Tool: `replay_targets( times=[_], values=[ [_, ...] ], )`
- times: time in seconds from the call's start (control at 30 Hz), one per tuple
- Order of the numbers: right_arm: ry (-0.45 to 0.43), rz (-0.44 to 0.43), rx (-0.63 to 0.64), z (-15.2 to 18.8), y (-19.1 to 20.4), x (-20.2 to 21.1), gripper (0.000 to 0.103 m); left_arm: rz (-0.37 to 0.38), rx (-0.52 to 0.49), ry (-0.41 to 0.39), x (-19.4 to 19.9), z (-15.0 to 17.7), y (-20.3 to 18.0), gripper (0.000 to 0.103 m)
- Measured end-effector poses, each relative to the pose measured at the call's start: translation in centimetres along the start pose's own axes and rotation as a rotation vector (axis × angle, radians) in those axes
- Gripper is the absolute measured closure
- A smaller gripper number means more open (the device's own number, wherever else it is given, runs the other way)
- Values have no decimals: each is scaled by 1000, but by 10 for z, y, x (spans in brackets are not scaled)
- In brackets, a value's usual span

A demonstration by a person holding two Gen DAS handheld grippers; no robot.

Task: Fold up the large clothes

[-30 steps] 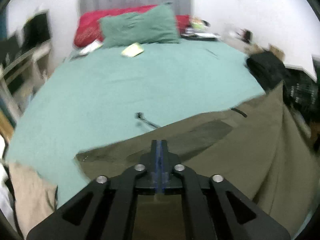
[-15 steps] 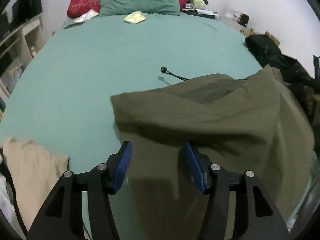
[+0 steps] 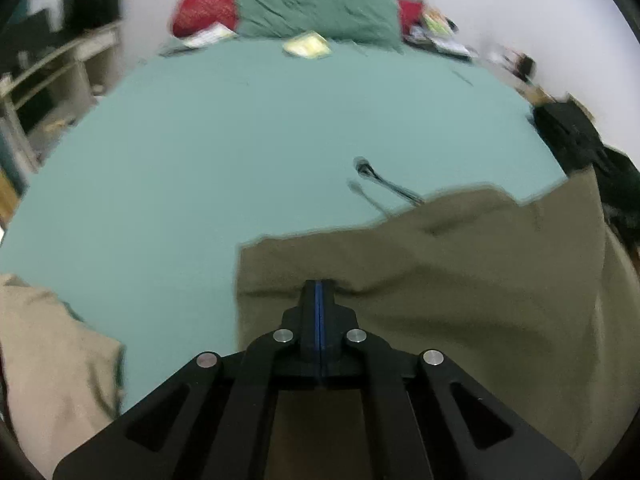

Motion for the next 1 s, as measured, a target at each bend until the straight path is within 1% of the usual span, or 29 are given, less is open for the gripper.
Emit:
replay_targets(
  times=[0.03, 0.07, 0.1, 0.13, 0.17, 0.2, 0.23, 0.3, 0.37, 0.4, 0.43, 0.47, 0.5, 0.53, 0.6, 0.63, 0.67, 0.7, 0.73, 0.77, 0.8, 0.83, 0.87, 0.9, 0.93, 0.97, 1.0],
  values=[
    [-19, -5, -15, -1, -2, 3, 92, -23, 16, -34, 5, -4, 3, 103],
    [-41, 1, -23, -4, -3, 9, 97, -47, 31, -64, 11, -8, 8, 103],
    [-73, 27, -20, -8, -2, 18, 98, -86, 60, -102, 18, -13, 18, 103],
    [-104, 44, -15, -12, -1, 26, 99, -108, 90, -121, 22, -15, 26, 103],
    [-129, 60, -10, -16, 0, 32, 100, -125, 125, -134, 26, -17, 36, 103],
    [-150, 79, -4, -19, 1, 38, 100, -134, 149, -132, 26, -19, 44, 103],
    [-161, 101, 10, -20, 4, 41, 100, -124, 172, -107, 23, -20, 51, 103],
    [-135, 157, 60, -16, 7, 33, 100, -71, 201, -43, 15, -16, 55, 103],
    [-95, 193, 83, -9, 5, 21, 100, -40, 226, -42, 14, -14, 53, 103],
    [-78, 205, 88, -7, 3, 18, 100, 3, 233, -39, 12, -16, 50, 101],
    [-57, 214, 90, -3, 1, 12, 100, 35, 229, -34, 10, -17, 46, 85],
    [-46, 219, 93, -2, 0, 9, 100, 55, 224, -33, 9, -18, 43, 51],
    [-48, 228, 94, -1, -1, 8, 100, 73, 219, -30, 8, -18, 39, 34],
    [-50, 227, 91, 0, -2, 7, 99, 85, 215, -22, 5, -16, 36, 25],
    [-51, 231, 92, 2, -4, 6, 99, 102, 169, 61, -6, -6, 28, 25],
    [-54, 237, 94, 3, -4, 5, 99, 92, 143, 113, -15, 1, 23, 25],
    [-57, 242, 98, 5, -3, 5, 99, 90, 129, 144, -21, 9, 18, 28],
    [-58, 247, 104, 6, -2, 3, 98, 100, 131, 149, -25, 12, 15, 32],
    [-59, 253, 110, 6, 0, 2, 96, 108, 129, 151, -25, 14, 14, 58],
    [-61, 260, 117, 7, 2, 2, 95, 66, 104, 169, -28, 16, 13, 95],
    [-62, 267, 123, 8, 2, 1, 94, 39, 89, 171, -29, 16, 14, 96],
    [-66, 270, 127, 7, 4, 1, 93, 39, 92, 153, -29, 15, 16, 99],
    [-67, 270, 129, 7, 6, 0, 90, 17, 95, 127, -27, 13, 18, 100],
    [-68, 265, 129, 7, 6, 0, 86, -25, 102, 90, -23, 10, 22, 100],
    [-72, 267, 130, 6, 6, 1, 73, -60, 105, 56, -18, 5, 25, 101],
    [-77, 283, 130, 5, 5, 3, 53, -87, 100, 30, -14, 2, 27, 100],
    [-83, 303, 128, 4, 4, 5, 42, -105, 88, 22, -12, 0, 28, 100]
  ],
)
Point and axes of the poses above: each gripper's, at about its wrist camera, not at the fingertips, and x roughly against the way its jaws point, y to its left, z to its underside, the point moved 3 cm from there along -x, roughly the way its jaws point, and after that the axes turned 7 degrees about -y, right-handed, at the moved point
